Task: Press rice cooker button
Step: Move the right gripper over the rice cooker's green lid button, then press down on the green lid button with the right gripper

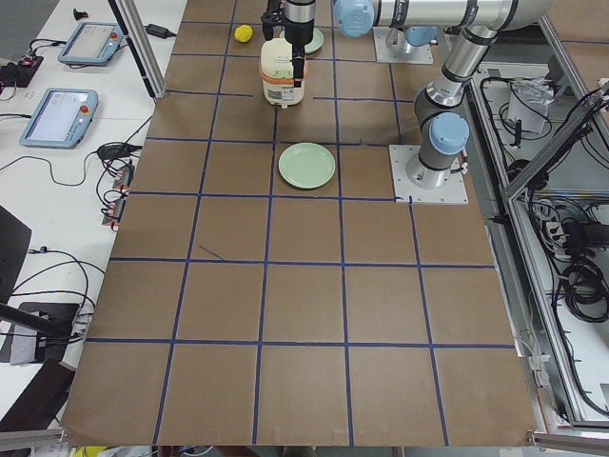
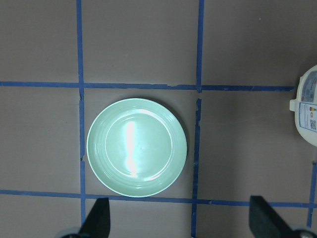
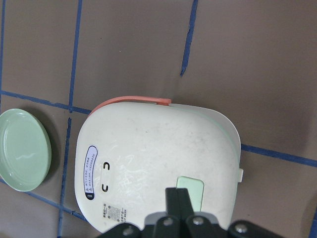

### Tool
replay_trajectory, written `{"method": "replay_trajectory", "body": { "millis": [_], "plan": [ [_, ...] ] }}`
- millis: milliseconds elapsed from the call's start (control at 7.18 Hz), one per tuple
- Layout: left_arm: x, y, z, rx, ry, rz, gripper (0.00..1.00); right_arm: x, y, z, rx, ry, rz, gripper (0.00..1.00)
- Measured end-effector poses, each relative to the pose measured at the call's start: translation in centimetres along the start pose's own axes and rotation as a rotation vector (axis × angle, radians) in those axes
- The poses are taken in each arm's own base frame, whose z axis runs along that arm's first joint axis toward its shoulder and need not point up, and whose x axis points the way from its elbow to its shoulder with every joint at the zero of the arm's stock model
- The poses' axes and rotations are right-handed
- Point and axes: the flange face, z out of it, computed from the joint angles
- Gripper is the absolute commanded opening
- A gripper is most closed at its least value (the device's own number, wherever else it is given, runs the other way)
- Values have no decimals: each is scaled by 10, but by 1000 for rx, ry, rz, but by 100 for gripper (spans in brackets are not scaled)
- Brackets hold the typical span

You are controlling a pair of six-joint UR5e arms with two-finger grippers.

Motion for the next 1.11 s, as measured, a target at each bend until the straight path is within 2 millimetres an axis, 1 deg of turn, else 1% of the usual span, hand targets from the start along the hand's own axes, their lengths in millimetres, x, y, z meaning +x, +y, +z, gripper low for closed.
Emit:
{"method": "replay_trajectory", "body": {
  "millis": [418, 696, 1114],
  "plan": [
    [0, 0, 0, 0, 0, 0, 100, 3, 4, 17, -16, -18, 0, 7],
    [0, 0, 0, -1, 0, 0, 100, 4, 6, 21, -22, -18, 2, 7],
    [0, 0, 0, -1, 0, 0, 100, 7, 16, 30, -43, -20, 11, 7]
  ]
}}
